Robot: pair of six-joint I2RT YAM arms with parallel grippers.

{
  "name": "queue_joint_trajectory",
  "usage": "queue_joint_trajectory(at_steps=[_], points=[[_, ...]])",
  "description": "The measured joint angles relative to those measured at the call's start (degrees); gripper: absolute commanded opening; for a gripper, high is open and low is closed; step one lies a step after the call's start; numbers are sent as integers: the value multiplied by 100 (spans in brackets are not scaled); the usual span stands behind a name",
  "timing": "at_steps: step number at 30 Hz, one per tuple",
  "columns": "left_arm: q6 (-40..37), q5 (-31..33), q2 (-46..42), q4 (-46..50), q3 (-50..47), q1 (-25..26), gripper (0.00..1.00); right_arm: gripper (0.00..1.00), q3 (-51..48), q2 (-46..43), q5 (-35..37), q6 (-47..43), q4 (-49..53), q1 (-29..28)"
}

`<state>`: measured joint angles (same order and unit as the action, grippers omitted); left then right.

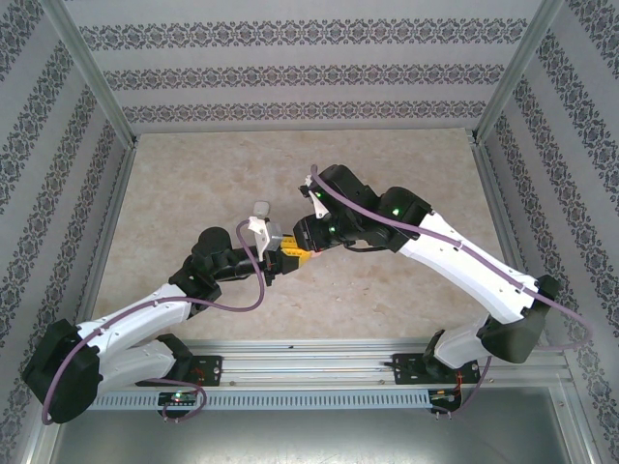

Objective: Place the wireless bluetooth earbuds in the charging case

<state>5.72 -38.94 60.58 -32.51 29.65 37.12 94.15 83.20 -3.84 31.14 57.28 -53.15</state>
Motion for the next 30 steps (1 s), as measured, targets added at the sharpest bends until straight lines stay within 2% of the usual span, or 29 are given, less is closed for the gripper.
queue_joint_trajectory(at_steps=[30], points=[[-61,168,-22,76,0,0,0,28,170,181,20,2,149,-114]])
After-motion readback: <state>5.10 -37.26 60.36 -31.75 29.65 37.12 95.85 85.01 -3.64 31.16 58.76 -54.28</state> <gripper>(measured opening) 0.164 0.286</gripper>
